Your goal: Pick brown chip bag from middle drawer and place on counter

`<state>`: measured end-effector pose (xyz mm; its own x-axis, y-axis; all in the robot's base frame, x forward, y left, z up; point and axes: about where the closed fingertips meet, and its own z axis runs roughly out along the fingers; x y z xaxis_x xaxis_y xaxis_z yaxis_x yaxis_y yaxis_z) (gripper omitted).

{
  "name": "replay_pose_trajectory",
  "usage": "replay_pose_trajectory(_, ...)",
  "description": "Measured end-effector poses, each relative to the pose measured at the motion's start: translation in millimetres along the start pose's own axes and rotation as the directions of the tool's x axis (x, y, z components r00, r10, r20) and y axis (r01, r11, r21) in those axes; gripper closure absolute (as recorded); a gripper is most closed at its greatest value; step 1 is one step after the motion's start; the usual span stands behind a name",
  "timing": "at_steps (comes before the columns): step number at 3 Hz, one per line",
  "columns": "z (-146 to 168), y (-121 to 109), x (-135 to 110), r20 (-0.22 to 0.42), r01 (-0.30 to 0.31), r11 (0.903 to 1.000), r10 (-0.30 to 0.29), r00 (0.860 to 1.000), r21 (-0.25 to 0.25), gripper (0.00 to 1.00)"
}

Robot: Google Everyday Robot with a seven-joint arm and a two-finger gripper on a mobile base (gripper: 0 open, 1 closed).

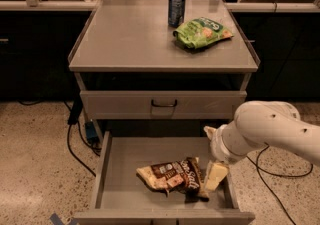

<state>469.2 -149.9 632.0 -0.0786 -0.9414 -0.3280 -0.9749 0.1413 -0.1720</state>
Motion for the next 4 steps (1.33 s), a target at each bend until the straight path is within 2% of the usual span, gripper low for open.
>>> replay_pose_trajectory(2,63.1,4.9,-1.6,0.023,0.015,0.9989,-0.014,1.0,-0.045,0.0)
replay_pose_trajectory(3,91.3,11.5,2.2,0.018,0.0,0.9983,0.001,1.0,-0.058,0.0)
replay_pose_trajectory(4,136.3,27.9,8.3,0.023,-0.033,0.9941,0.036,0.999,-0.104,0.0)
